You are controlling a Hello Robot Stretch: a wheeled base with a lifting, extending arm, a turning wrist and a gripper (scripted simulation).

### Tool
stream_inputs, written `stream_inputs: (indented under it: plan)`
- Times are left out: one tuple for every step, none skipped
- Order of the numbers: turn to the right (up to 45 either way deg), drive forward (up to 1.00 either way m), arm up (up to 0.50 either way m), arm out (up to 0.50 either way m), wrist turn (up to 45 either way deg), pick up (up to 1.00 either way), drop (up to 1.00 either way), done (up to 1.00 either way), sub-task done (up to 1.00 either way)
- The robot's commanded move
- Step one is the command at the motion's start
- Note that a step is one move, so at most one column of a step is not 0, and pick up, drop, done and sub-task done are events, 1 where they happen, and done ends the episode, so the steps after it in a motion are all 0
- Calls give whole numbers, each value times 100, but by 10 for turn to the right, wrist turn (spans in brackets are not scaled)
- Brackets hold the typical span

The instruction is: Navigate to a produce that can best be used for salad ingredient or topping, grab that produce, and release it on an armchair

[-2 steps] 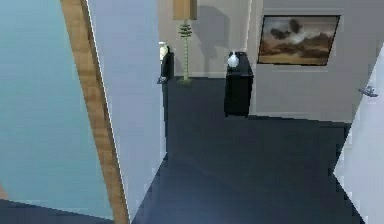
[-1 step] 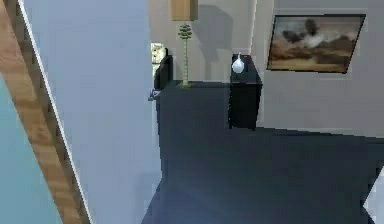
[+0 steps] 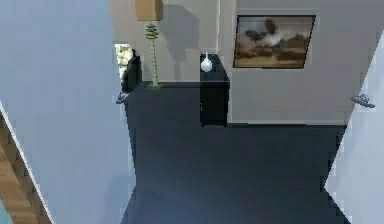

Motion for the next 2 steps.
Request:
stream_inputs:
  plan:
    - [0,100,0,0,0,0,0,0,0]
    - [0,65,0,0,0,0,0,0,0]
